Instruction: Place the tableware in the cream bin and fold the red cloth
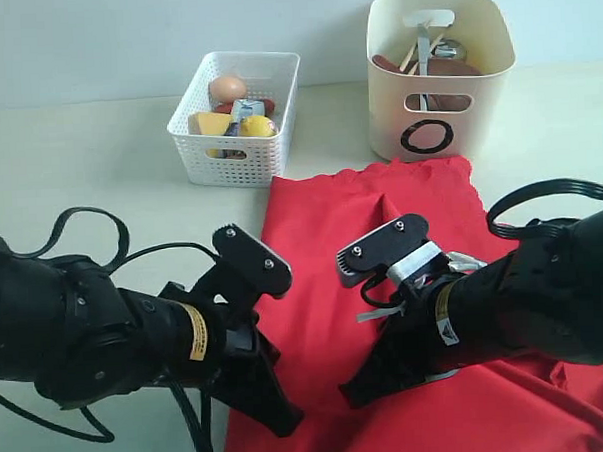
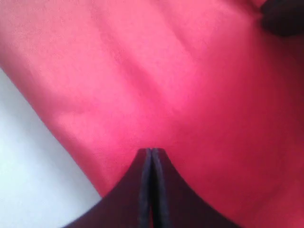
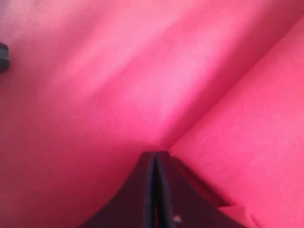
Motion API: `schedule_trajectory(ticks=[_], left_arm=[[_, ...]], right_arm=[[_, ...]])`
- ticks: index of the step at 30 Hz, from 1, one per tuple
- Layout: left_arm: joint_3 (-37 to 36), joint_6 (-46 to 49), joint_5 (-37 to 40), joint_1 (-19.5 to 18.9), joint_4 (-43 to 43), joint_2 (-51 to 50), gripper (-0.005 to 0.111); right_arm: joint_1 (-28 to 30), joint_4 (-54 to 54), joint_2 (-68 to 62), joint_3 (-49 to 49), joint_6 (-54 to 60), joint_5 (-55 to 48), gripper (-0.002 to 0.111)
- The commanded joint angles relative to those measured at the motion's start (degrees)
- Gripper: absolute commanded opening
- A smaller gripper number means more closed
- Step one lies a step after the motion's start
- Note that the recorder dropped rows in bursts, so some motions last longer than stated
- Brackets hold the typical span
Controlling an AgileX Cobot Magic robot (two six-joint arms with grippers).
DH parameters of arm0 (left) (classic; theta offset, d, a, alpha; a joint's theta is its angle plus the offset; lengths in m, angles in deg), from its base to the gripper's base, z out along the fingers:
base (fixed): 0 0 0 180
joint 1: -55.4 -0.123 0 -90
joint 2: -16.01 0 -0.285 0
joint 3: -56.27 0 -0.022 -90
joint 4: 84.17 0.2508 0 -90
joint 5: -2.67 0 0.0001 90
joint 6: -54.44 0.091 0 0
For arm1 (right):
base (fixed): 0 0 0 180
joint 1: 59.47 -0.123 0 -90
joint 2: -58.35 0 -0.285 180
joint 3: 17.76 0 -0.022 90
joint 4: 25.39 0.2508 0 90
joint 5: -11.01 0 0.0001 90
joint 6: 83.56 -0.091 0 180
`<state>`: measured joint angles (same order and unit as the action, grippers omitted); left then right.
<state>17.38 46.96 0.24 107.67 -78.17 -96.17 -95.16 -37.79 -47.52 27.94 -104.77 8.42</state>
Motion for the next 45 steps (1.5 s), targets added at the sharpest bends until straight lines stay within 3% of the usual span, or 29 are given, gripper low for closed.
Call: schedule_trajectory(ticks=[1,12,16,19,22,24,28,32,39,45], left_arm=[[0.3,-0.5,0.4,0.3,-0.4,-2.4,0.001],[1.0,-0.3,2.9,0.3,-0.2,-2.4,0.001],[1.0,-0.2,3.1,0.3,-0.2,-2.4,0.001],[1.0,0.0,3.0,0.3,-0.2,-2.4,0.001],[1.0,0.0,3.0,0.3,-0.2,-2.4,0.001],[1.6,0.2,3.3,0.3,-0.2,-2.4,0.001],[2.1,0.2,4.3,0.3,-0.2,-2.4,0.001],[2.1,0.2,4.5,0.3,-0.2,-2.4,0.001],[2.1,0.4,4.5,0.3,-0.2,-2.0,0.001],[1.6,1.1,6.6,0.3,-0.2,4.6,0.001]], right_arm=[[1.4,-1.8,-0.1,-0.5,0.6,-1.0,0.000],[15.2,-6.0,0.0,-2.2,0.6,-0.5,0.000],[23.4,-9.2,0.0,-7.2,0.6,-1.0,0.000],[30.2,-9.0,0.0,-11.3,0.0,-1.0,0.000],[33.0,-3.2,0.9,-13.3,-3.4,-4.0,0.000],[31.1,-1.5,2.1,-13.4,1.0,-6.0,0.000],[19.7,5.2,2.4,-13.4,12.7,-8.1,0.000],[11.2,5.6,0.5,-13.4,15.2,-8.1,0.000],[11.5,4.7,-5.9,-13.4,15.2,-7.8,0.000],[13.9,4.2,-11.1,-13.4,15.2,-8.0,0.000]])
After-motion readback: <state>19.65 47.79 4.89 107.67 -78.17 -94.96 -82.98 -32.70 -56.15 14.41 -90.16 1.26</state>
